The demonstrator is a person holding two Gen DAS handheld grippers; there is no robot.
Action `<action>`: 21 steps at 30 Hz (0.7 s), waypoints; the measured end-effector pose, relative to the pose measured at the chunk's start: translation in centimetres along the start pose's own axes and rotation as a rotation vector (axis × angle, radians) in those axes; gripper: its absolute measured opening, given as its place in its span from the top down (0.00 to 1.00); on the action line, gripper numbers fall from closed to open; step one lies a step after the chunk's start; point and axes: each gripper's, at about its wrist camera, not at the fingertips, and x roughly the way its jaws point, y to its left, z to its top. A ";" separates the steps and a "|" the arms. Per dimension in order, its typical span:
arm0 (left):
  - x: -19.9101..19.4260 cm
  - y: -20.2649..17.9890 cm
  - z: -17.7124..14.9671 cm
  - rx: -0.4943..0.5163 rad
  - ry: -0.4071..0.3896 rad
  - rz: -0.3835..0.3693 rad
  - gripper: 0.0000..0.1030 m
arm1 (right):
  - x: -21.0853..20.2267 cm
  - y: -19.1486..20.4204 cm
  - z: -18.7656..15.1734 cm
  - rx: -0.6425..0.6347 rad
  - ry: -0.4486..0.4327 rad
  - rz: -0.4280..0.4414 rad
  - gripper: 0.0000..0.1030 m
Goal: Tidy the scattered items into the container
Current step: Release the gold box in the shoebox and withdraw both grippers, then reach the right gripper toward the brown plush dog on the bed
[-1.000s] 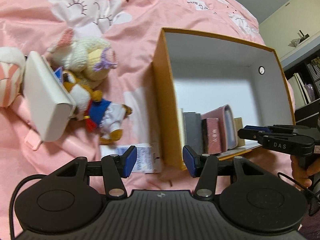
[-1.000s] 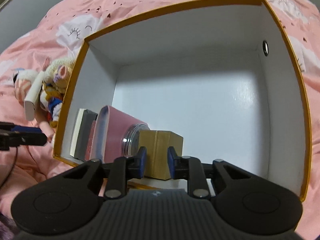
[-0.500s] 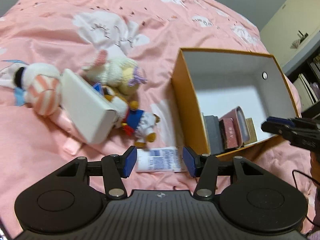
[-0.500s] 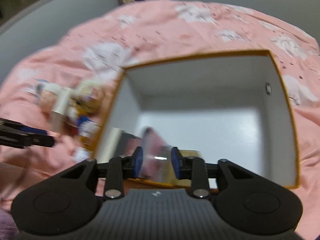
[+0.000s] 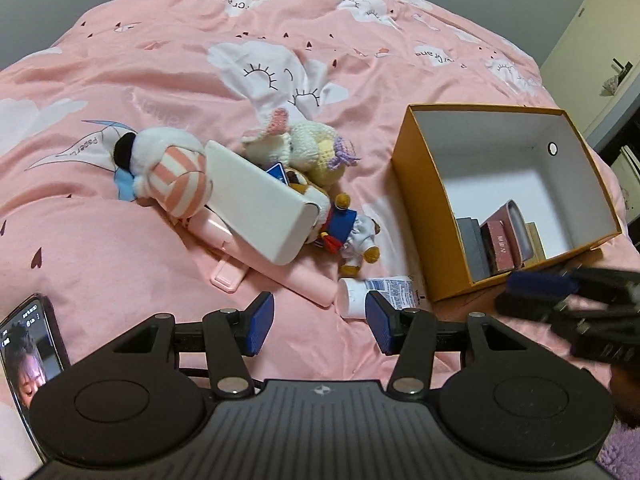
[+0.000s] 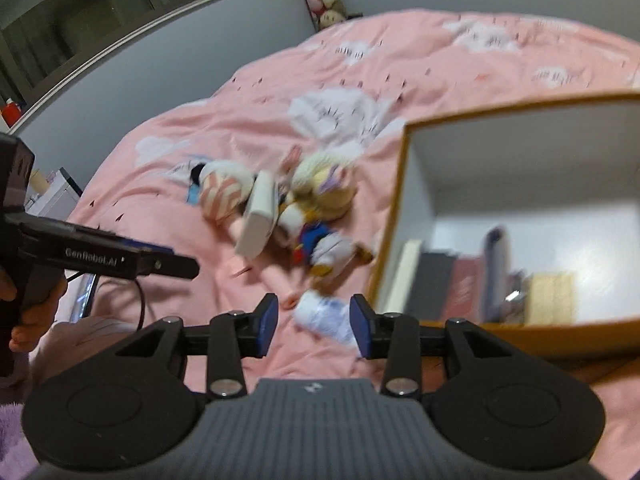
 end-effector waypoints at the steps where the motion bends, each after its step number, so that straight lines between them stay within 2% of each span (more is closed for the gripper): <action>1: 0.0 0.2 0.0 -0.003 -0.002 -0.001 0.43 | 0.6 0.3 -0.1 -0.004 0.006 -0.010 0.57; 3: 0.0 0.6 -0.1 -0.015 -0.006 -0.007 0.43 | 1.5 1.0 -0.3 -0.014 0.016 -0.025 0.54; 10: 0.9 2.5 -0.3 -0.048 0.017 0.012 0.43 | 4.1 1.9 -0.2 -0.061 0.055 -0.052 0.52; 14: 1.6 3.2 -0.3 -0.057 0.038 0.015 0.43 | 6.0 2.3 -0.1 -0.095 0.107 -0.053 0.52; 21: 3.1 3.5 -0.4 -0.039 0.064 0.006 0.43 | 10.1 4.2 -1.3 -0.299 0.222 -0.115 0.54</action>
